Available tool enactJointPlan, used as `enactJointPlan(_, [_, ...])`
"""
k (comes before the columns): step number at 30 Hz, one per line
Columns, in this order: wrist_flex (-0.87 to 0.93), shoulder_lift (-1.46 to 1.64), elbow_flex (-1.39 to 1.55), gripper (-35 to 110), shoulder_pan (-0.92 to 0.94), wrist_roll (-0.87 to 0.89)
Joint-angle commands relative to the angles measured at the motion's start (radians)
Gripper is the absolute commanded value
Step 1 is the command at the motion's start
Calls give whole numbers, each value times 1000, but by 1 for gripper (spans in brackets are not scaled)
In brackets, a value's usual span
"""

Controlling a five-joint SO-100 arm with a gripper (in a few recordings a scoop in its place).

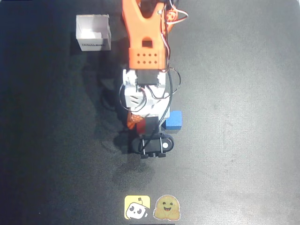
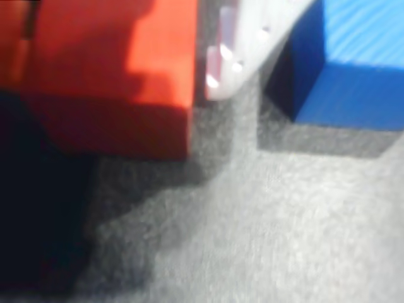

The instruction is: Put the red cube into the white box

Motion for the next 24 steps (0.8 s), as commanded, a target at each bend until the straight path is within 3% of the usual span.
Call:
enactJointPlan(1, [-52, -3, 14, 0, 5, 9])
enactJointPlan(9, [15, 51, -3, 0, 51, 31])
enactJointPlan(20, [670, 426, -244, 0, 489, 80])
enactJointPlan(24, [830, 472, -284, 0, 657, 86])
